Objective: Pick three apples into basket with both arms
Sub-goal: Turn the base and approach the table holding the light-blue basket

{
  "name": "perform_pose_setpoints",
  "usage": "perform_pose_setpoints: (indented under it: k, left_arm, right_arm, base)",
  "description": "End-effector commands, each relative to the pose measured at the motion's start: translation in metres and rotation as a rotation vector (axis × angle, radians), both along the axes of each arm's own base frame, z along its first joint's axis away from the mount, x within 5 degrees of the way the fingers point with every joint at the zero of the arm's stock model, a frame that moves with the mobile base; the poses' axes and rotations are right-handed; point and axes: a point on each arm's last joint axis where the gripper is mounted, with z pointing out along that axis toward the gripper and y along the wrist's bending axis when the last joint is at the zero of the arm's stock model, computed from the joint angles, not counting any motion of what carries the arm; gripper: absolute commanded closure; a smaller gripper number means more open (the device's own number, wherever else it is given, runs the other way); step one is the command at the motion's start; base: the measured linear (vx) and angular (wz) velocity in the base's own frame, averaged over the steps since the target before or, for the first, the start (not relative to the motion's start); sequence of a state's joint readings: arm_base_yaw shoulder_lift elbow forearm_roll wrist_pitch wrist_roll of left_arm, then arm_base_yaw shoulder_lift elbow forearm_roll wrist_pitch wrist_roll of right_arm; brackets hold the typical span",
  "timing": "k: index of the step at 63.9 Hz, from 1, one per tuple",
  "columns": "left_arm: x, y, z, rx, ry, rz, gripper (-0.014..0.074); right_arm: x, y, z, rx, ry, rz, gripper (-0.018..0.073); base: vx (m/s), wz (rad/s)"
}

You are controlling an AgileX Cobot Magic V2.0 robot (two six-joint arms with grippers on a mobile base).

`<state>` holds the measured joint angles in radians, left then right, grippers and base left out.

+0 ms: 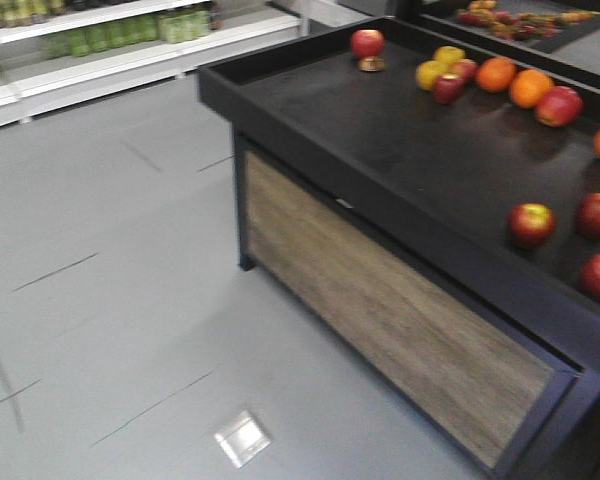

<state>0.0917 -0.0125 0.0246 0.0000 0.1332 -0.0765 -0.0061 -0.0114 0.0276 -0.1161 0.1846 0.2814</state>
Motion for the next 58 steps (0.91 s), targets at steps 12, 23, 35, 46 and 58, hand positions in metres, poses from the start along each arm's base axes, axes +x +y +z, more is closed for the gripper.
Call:
perform_pose_setpoints:
  k: [12, 23, 35, 46, 58]
  left_arm:
    - [0.0, -0.0005, -0.0003, -0.002, -0.063, -0.009, 0.0603]
    - [0.0, -0.0005, -0.0003, -0.002, -0.063, -0.009, 0.0603]
    - [0.0, -0.0005, -0.0003, -0.002, -0.063, -0.009, 0.0603]
    - [0.0, -0.0005, -0.0003, -0.002, -0.063, -0.009, 0.0603]
    - [0.0, -0.0005, -0.0003, -0.002, -0.063, -0.009, 0.0603]
  right_arm:
    - [0.0004, 0.0005, 0.0047, -0.016, -0.072, 0.006, 0.0564]
    - [0.0004, 0.0005, 0.0047, -0.016, -0.072, 0.006, 0.0564]
    - [0.0004, 0.0005, 0.0047, -0.016, -0.072, 0.006, 0.0564]
    - [0.0004, 0.0005, 0.0047, -0.016, -0.072, 0.006, 0.0564]
    - [0.0004, 0.0005, 0.0047, -0.016, -0.072, 0.006, 0.0564]
  base:
    - [0.14, -0.58]
    - [0.12, -0.52]
    - [0.1, -0.5]
    - [0.1, -0.52]
    - [0.08, -0.55]
